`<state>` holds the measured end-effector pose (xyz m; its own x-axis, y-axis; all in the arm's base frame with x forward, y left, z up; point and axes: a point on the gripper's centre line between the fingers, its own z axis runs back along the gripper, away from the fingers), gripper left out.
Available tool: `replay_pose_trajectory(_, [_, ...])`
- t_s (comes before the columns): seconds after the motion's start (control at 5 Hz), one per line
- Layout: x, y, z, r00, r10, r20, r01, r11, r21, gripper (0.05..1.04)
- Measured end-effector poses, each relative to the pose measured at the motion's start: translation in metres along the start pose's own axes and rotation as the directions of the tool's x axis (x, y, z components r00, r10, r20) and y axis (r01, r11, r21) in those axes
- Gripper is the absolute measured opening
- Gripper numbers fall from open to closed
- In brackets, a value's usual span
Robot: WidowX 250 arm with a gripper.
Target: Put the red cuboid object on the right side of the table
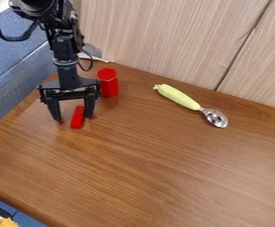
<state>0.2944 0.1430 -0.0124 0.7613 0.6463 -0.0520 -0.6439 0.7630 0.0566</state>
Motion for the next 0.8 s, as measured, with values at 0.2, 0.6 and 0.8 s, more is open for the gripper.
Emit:
replay_pose_trajectory(0.2, [0.0017, -0.0032, -0.0008, 1.0, -0.017, 0.005, 0.017, 1.0, -0.011, 0.948])
replay_pose_trajectory(0.6, [0.0007, -0.0115, -0.0019, 1.0, -0.025, 0.013, 0.025, 0.999, -0.03, 0.366])
replay_pose_trajectory(0.8, [-0.0021, -0.012, -0.0028, 1.0, -0.027, 0.011, 0.027, 0.999, -0.044, 0.272])
